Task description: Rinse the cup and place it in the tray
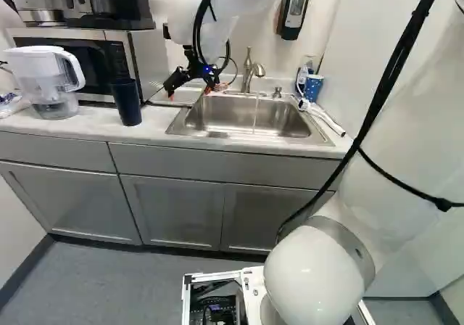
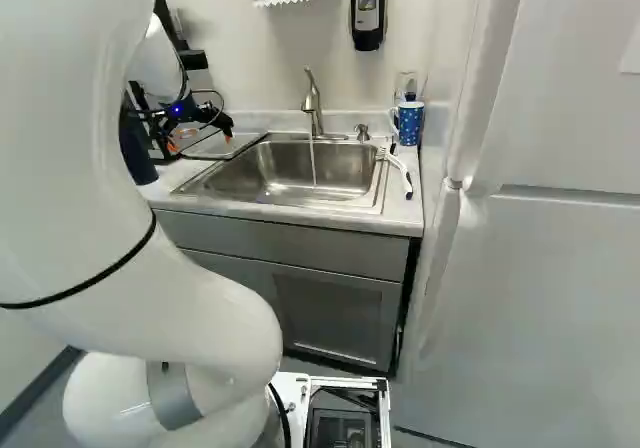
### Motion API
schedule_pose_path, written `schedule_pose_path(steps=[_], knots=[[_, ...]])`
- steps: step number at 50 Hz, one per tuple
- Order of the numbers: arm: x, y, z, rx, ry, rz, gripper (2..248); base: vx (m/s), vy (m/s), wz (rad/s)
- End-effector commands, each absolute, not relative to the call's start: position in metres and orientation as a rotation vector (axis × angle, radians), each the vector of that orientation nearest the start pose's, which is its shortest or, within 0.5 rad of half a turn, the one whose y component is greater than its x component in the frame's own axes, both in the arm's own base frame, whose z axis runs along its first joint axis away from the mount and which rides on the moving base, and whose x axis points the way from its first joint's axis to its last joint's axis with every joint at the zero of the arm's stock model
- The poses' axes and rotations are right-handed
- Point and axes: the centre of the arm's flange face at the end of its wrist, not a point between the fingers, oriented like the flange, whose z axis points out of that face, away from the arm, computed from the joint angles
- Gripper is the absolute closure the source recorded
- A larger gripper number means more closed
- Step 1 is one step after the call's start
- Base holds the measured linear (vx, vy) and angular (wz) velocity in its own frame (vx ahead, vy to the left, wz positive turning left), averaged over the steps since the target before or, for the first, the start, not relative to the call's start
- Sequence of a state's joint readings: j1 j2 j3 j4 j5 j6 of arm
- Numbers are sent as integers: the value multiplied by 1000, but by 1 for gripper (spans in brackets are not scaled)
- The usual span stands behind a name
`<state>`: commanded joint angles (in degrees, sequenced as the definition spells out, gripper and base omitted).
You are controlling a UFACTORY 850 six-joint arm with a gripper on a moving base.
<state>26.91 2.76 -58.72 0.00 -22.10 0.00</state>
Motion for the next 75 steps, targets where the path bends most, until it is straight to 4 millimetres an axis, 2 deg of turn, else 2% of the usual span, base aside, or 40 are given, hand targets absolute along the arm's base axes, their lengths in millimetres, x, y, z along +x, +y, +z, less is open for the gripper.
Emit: schedule_pose_path(steps=[20, 58, 75], knots=[[423, 253, 613, -2699, -745, -965, 3, 0, 0, 0], [388, 310, 614, -2594, -911, -958, 3, 0, 0, 0], [377, 324, 608, -2540, -941, -998, 3, 0, 0, 0]])
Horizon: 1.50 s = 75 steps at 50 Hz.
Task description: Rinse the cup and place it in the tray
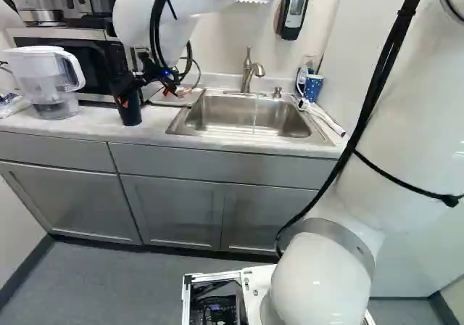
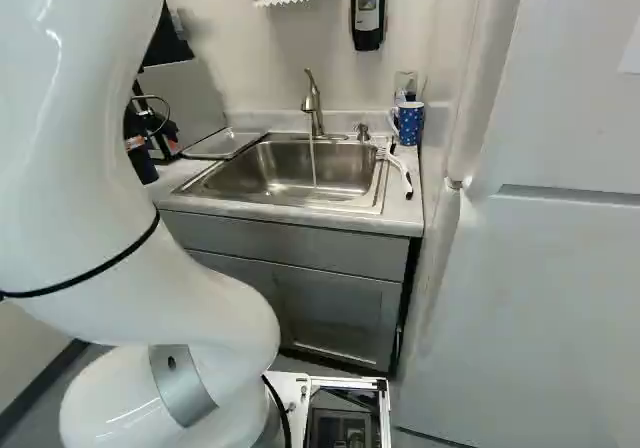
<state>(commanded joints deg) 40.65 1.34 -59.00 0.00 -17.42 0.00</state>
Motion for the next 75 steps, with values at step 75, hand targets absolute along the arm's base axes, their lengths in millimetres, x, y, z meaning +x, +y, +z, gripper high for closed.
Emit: schedule_pose_path(steps=[75], knots=[[366, 357, 556, -2234, -909, -1329, 3, 0, 0, 0]])
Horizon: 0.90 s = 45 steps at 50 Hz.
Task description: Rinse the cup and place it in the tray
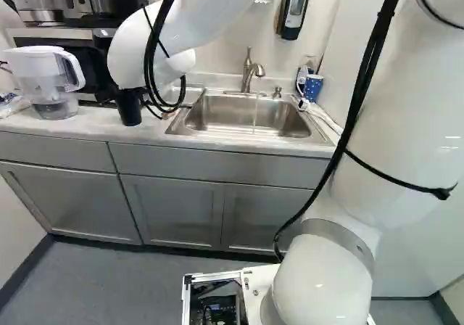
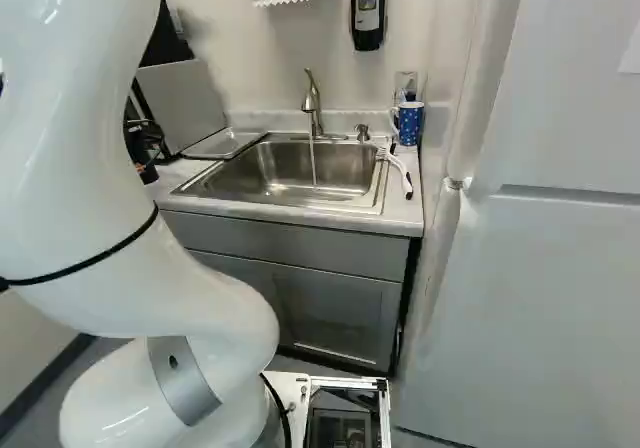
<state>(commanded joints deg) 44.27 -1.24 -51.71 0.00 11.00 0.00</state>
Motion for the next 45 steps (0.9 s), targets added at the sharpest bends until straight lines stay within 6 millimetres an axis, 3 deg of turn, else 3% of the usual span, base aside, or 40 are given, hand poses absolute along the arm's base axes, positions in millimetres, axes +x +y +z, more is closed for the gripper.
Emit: schedule_pose_path(steps=[45], knots=[[357, 346, 529, -2076, -841, -1503, 3, 0, 0, 0]])
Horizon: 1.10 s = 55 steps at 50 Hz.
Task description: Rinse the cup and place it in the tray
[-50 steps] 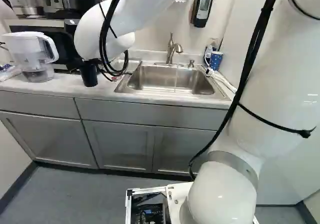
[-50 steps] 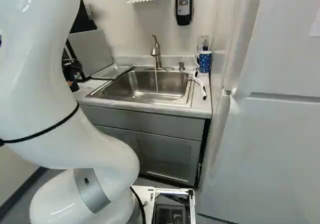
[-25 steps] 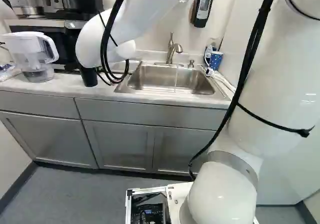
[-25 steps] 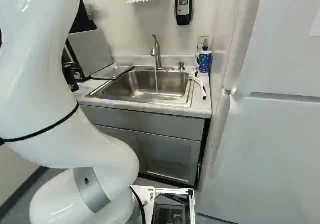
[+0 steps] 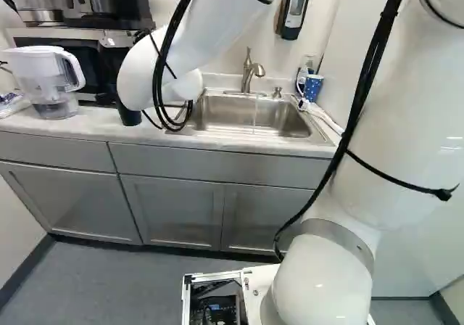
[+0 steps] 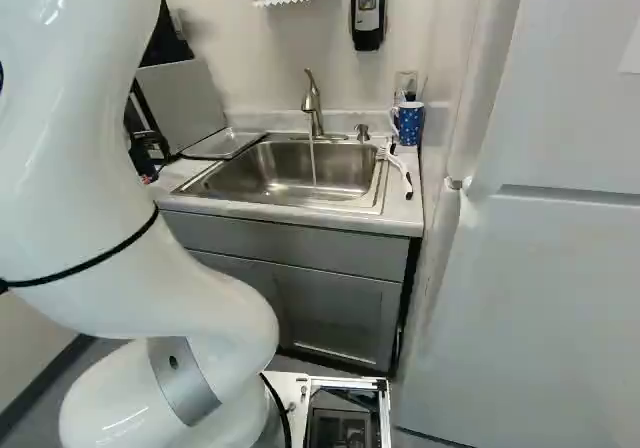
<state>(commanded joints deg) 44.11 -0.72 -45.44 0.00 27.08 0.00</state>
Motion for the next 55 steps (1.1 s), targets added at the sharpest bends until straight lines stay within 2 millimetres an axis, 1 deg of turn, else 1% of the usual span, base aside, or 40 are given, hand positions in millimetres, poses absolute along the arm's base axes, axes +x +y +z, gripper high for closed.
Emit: schedule_pose_path(steps=[31, 55], knots=[[357, 342, 510, -1988, -800, -1593, 3, 0, 0, 0], [359, 345, 494, -1927, -775, -1649, 3, 0, 0, 0]])
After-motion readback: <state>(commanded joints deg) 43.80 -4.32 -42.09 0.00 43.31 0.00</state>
